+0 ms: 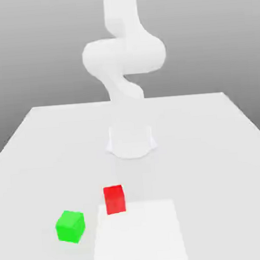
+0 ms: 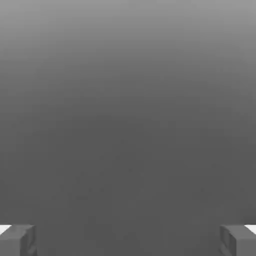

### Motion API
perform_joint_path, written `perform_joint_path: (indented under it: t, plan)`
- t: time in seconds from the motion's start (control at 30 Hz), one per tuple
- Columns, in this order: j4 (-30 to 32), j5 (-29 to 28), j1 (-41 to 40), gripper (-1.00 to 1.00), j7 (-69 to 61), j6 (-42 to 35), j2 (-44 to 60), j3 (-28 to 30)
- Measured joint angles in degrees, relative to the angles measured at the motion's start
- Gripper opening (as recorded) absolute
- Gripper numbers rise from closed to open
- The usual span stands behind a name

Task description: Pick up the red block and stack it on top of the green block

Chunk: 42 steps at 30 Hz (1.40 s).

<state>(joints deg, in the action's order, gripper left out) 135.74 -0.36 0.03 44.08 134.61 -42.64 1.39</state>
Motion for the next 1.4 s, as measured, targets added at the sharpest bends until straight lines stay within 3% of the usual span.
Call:
perform_joint_path:
  t: [0.43,0.57,0.7,0.83,0.87,1.1,1.4]
  plan:
    - [25.11,-2.82,-0.49,0.00,-11.03,17.91,21.01,6.75]
    - [32.98,-3.59,-0.86,0.00,-15.11,26.33,31.58,8.48]
    - [33.80,2.09,-0.25,0.00,-20.49,35.14,42.54,8.04]
    - [32.92,8.17,-4.78,0.00,-24.77,41.90,50.45,1.70]
    - [32.79,8.61,-5.65,-1.00,-25.04,43.00,51.71,0.69]
    - [32.79,8.32,-5.96,-1.00,-24.82,42.93,51.69,0.45]
    - [35.07,-0.76,-6.88,-1.00,-18.40,29.40,35.83,2.14]
